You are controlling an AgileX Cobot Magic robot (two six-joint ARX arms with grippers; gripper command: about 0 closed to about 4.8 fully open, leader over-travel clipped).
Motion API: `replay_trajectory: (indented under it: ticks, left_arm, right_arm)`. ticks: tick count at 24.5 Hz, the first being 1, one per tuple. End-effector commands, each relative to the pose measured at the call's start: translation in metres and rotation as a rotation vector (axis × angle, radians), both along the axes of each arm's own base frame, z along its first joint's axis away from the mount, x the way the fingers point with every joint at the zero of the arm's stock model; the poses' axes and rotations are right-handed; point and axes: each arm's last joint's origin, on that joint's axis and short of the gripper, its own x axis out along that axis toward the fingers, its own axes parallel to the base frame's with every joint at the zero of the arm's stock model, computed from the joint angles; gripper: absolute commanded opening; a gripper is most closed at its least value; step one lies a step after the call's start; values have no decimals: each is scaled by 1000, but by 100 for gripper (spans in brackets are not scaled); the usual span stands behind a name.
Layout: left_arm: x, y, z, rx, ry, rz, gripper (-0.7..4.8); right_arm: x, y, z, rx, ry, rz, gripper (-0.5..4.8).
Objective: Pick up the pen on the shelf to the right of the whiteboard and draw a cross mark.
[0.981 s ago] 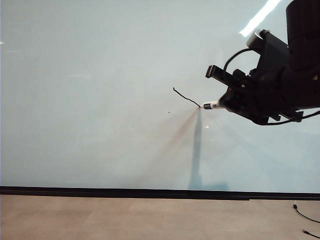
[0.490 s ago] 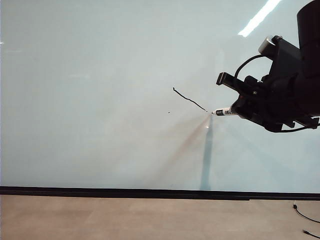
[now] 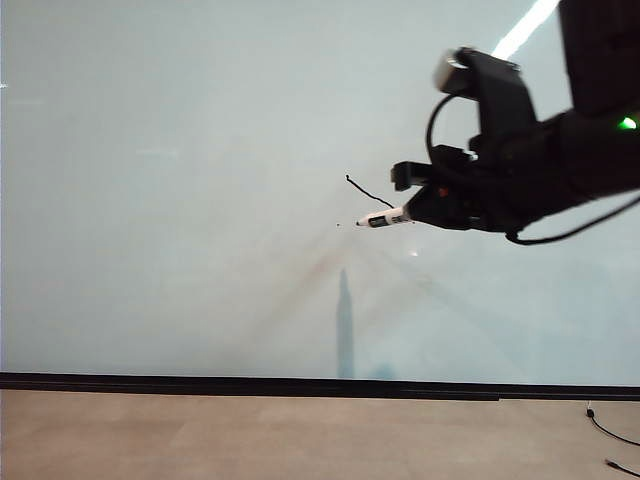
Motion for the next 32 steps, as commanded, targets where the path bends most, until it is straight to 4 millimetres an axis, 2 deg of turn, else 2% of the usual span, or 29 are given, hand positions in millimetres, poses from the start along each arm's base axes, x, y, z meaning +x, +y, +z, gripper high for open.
replay_trajectory:
  ticks: [1,5,11,32]
  left_arm:
    - [0,0,1,4,-8,-4,-4]
    - [0,0,1,4,-8,-4,-4]
    - [0,0,1,4,-8,-4,-5]
    - [0,0,1,4,-7,-4,-5]
  right_arm:
    - [10,6,9,-141,-23,30,-5]
    - [21,13,21,-239,-63,40,-5]
    - [28,16,28,-294,-70,19,-5]
    - [28,11,37,-321,-112,-98,-5]
